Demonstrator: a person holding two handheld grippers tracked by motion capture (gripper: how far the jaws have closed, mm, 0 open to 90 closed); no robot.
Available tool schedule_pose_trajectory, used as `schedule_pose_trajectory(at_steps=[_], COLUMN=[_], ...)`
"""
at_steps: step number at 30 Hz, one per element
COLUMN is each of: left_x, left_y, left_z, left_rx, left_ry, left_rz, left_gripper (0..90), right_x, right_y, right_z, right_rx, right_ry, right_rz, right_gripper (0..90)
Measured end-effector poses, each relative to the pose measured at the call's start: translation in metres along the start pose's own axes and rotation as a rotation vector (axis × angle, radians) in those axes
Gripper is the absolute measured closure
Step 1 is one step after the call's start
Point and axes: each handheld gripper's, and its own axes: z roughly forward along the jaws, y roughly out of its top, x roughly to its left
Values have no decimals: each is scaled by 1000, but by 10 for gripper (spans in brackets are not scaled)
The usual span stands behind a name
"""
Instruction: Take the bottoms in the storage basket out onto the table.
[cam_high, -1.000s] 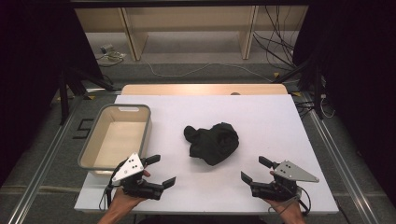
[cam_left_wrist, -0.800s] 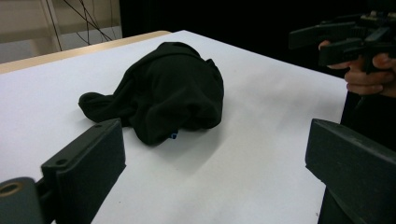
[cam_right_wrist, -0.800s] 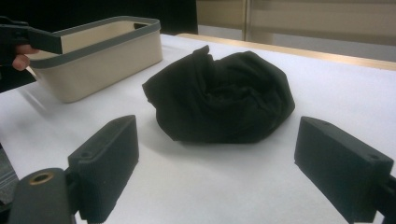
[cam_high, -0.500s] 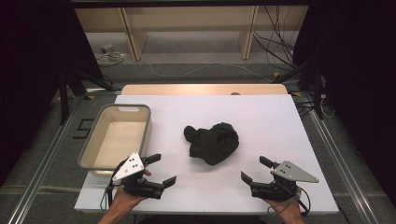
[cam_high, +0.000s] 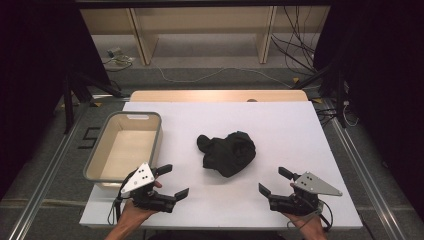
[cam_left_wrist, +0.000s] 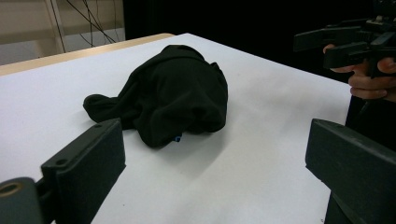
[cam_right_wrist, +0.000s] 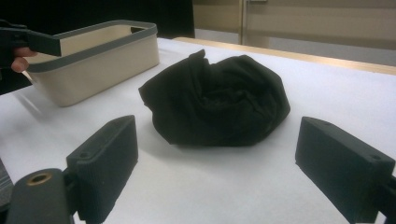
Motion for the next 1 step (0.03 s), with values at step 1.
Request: schedule_pose_trajectory(at_steps=[1], left_x=[0], left_y=[0], left_z=[0], left_rx=[0], left_ry=[0], left_rz=[0], left_gripper=[45], right_x=[0], right_y=[0], right_z=[0], right_rx=[-2], right_ry=[0], right_rz=[1], right_gripper=[139])
